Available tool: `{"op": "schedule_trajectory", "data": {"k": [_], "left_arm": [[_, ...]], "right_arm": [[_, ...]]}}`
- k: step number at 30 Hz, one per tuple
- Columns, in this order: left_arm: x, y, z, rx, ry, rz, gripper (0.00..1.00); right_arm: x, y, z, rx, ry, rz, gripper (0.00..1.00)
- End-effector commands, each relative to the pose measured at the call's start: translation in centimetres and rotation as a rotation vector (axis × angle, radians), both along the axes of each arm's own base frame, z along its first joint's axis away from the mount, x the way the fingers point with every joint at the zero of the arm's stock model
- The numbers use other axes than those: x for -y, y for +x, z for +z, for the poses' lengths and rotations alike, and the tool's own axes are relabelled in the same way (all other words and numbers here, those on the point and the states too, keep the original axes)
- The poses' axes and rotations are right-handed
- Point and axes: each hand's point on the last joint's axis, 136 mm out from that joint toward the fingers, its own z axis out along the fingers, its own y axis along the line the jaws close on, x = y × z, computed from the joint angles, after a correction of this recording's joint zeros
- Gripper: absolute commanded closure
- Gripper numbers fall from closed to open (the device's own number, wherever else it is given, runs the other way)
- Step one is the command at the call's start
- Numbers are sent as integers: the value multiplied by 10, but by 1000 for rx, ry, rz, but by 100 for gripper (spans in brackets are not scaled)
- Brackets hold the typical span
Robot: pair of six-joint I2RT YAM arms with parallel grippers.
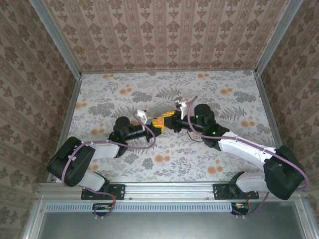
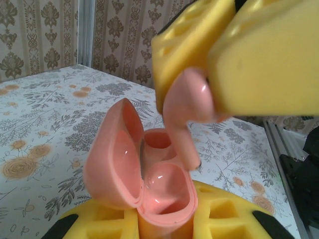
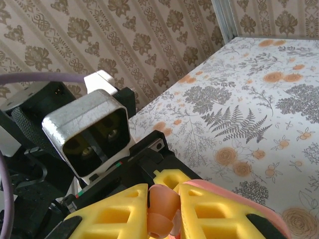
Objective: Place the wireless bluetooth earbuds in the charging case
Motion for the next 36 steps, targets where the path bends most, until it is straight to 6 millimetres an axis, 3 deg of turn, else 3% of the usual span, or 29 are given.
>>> {"op": "schedule_trajectory", "data": {"k": [1,28,36], "left_arm": [[5,-2,25,41,-55,-33,84],[5,-7,55,73,-108,-58,84],[6,-10,62,87,-118,-73,84]], "right_arm": [[-6,-2,6,44,9,31,81],[-3,4,-27,55,-101,3,81],[-2,1,-26,81,-91,15,81]]}}
